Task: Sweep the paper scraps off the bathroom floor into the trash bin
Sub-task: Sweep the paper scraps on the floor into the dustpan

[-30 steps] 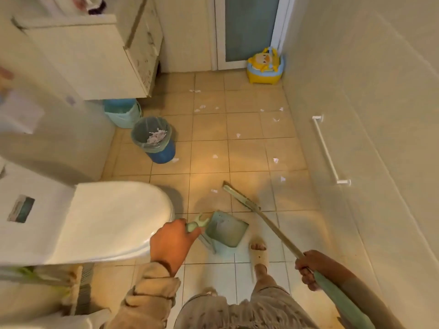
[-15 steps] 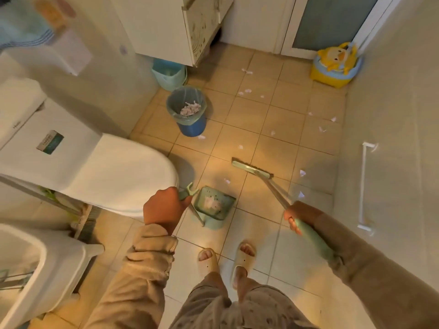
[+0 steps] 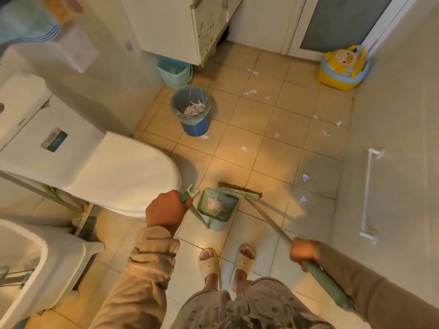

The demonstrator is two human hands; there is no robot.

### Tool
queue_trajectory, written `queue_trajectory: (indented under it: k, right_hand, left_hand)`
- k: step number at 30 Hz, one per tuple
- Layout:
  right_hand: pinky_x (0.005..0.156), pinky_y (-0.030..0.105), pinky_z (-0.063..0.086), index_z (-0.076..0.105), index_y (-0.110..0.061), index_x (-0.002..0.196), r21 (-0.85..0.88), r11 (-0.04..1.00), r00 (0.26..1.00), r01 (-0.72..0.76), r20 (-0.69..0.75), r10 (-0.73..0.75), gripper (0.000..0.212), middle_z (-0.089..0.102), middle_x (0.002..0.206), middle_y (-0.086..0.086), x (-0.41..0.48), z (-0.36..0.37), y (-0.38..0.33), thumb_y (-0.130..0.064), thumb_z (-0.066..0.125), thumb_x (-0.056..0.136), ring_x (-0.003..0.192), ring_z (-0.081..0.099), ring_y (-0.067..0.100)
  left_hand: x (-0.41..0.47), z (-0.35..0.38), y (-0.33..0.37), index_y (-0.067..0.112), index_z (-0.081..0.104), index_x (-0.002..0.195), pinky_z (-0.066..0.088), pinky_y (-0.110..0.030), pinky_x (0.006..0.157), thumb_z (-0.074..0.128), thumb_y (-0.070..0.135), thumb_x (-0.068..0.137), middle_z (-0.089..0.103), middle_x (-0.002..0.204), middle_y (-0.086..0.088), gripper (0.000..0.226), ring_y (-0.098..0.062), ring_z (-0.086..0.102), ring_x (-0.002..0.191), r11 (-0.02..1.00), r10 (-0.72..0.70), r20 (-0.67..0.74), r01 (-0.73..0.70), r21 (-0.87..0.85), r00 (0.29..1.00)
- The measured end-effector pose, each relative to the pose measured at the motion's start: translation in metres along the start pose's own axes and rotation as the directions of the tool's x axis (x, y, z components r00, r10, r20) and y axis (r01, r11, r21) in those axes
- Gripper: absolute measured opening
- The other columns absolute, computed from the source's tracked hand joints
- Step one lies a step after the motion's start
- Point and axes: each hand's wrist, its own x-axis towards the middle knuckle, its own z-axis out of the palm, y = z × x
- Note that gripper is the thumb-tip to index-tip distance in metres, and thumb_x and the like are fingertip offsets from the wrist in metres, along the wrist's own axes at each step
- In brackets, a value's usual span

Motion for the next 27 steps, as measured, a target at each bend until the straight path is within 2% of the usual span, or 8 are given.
queue_trajectory:
  k: [2,3,5,7,10,17,24,27]
  right_hand:
    - [0.037,0.016,0.039,0.036,-0.001,0.124,0.047,0.999,0.998,0.004,0.060,-0.006,0.033,0.045,0.068,0.005,-0.003,0.012,0.004,-0.002,0.037,0.091,0.047,0.047,0.009]
    - [0.038,0.017,0.039,0.040,0.000,0.116,0.074,0.997,0.995,-0.013,0.104,0.006,0.026,0.045,0.066,0.006,-0.005,0.017,0.005,0.000,0.038,0.090,0.048,0.046,0.011]
    - [0.037,0.020,0.038,0.045,-0.004,0.080,0.152,0.988,0.989,-0.036,0.149,0.013,0.011,0.044,0.055,0.007,-0.015,0.019,0.007,0.003,0.039,0.088,0.038,0.046,0.011]
    - [0.040,0.018,0.033,0.038,-0.009,0.055,0.301,0.950,0.979,-0.080,0.205,0.018,0.033,0.041,0.038,0.004,-0.019,0.018,0.016,0.003,0.039,0.086,0.027,0.041,0.010]
    - [0.039,0.015,0.028,0.037,-0.011,0.039,0.506,0.851,0.964,-0.138,0.265,-0.001,0.049,0.037,0.030,0.000,-0.027,0.014,0.037,0.000,0.040,0.087,0.025,0.037,0.009]
    - [0.039,0.012,0.024,0.035,-0.012,0.043,0.785,0.596,0.965,-0.167,0.255,-0.066,0.045,0.035,0.034,0.000,-0.030,0.045,0.073,0.000,0.041,0.086,0.026,0.033,0.010]
    - [0.036,0.009,0.027,0.037,-0.010,0.031,0.868,0.475,0.987,-0.144,0.161,0.005,0.057,0.035,0.028,0.002,-0.024,0.069,0.065,0.001,0.040,0.086,0.020,0.033,0.010]
    - [0.034,0.009,0.028,0.037,-0.011,0.025,0.889,0.437,0.991,-0.136,0.127,0.050,0.063,0.034,0.026,0.003,-0.027,0.067,0.072,0.002,0.040,0.086,0.018,0.033,0.011]
  left_hand:
    - [0.003,-0.003,-0.001,0.004,0.062,0.099,0.051,-0.038,0.077,0.048,0.049,0.091,0.069,0.101,-0.016,0.048,-0.034,0.064,0.094,1.000,0.003,-0.001,-0.003,-0.009,1.000]
    - [0.005,-0.004,-0.002,0.004,0.062,0.099,0.051,-0.038,0.078,0.048,0.049,0.091,0.069,0.101,-0.017,0.048,-0.034,0.064,0.094,1.000,0.006,0.001,-0.006,-0.015,1.000]
    - [0.008,-0.006,-0.004,0.003,0.062,0.099,0.051,-0.038,0.078,0.048,0.048,0.092,0.069,0.101,-0.017,0.048,-0.035,0.064,0.095,0.999,0.015,0.009,-0.015,-0.030,1.000]
    - [0.009,-0.006,-0.006,0.002,0.062,0.098,0.051,-0.037,0.078,0.048,0.047,0.092,0.069,0.101,-0.018,0.047,-0.035,0.064,0.094,0.999,0.034,0.019,-0.033,-0.043,0.999]
    - [0.011,-0.005,-0.010,0.003,0.063,0.097,0.049,-0.036,0.076,0.050,0.046,0.091,0.069,0.099,-0.016,0.045,-0.034,0.063,0.092,0.996,0.059,0.027,-0.057,-0.070,0.998]
    - [0.019,-0.013,-0.014,0.015,0.049,0.064,0.037,-0.028,0.061,0.056,0.043,0.087,0.055,0.070,-0.006,0.037,-0.025,0.051,0.068,0.969,0.173,0.096,-0.152,-0.193,0.980]
    - [0.032,-0.018,0.036,0.008,0.067,0.095,0.039,-0.030,0.066,0.055,0.048,0.087,0.068,0.091,-0.012,0.042,-0.032,0.062,0.089,0.921,0.387,0.091,-0.382,-0.070,0.917]
    - [0.036,-0.018,0.069,0.009,0.066,0.097,0.040,-0.029,0.066,0.054,0.050,0.087,0.070,0.096,-0.014,0.044,-0.032,0.064,0.091,0.880,0.472,0.112,-0.475,0.007,0.875]
